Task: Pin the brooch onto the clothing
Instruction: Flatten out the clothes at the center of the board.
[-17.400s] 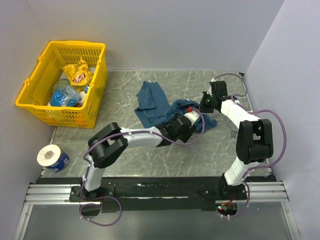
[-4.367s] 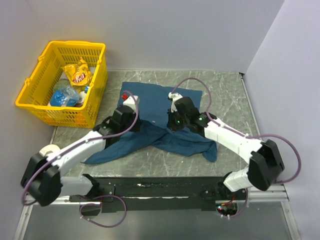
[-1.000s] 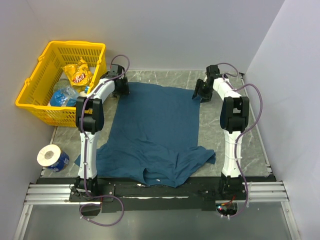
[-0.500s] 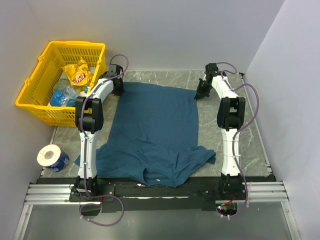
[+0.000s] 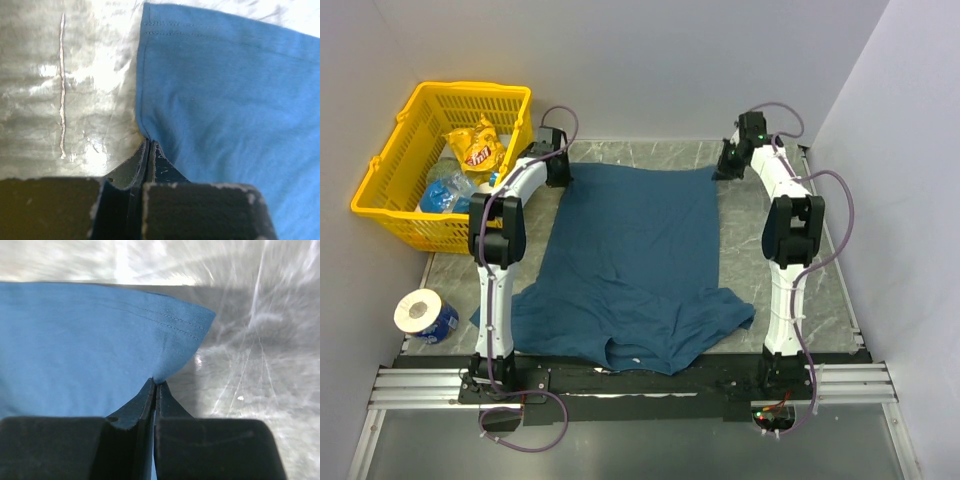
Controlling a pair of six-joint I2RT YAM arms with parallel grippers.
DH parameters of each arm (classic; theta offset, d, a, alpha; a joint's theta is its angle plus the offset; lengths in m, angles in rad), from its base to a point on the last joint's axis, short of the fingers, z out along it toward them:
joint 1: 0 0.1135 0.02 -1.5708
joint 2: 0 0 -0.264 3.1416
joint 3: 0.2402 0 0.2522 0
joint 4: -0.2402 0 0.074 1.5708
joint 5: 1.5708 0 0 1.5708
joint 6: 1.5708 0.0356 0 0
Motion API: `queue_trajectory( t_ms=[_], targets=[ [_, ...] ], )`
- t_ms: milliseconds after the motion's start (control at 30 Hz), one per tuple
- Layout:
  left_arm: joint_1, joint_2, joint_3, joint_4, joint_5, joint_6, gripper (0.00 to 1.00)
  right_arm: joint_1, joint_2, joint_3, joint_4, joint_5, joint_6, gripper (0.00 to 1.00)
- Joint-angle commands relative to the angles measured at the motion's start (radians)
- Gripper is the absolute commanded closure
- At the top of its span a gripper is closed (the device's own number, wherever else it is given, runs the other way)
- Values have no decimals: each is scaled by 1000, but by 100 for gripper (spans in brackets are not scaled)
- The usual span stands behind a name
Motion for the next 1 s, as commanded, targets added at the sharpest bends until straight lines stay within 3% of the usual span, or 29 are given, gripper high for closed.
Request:
queue_trajectory(
  t_ms=[0, 800, 833, 867, 933, 967],
  targets=[
    [-9, -122, -4, 107, 23, -19, 99, 1, -141, 14, 167, 0, -38, 100],
    [30, 53, 266, 101, -40, -51, 99, 2, 130, 287, 509, -62, -45, 99],
    [31, 51, 263, 104, -42, -50, 99, 5, 134, 287, 515, -62, -45, 91],
    [33, 50, 262, 106, -43, -48, 97, 8, 127, 284, 520, -60, -50, 68],
    [33, 28, 248, 114, -31, -44, 55, 10, 106, 260, 533, -75, -74, 45],
    [33, 16, 243, 115, -22, -44, 37, 13, 73, 246, 535, -79, -82, 26]
  ],
)
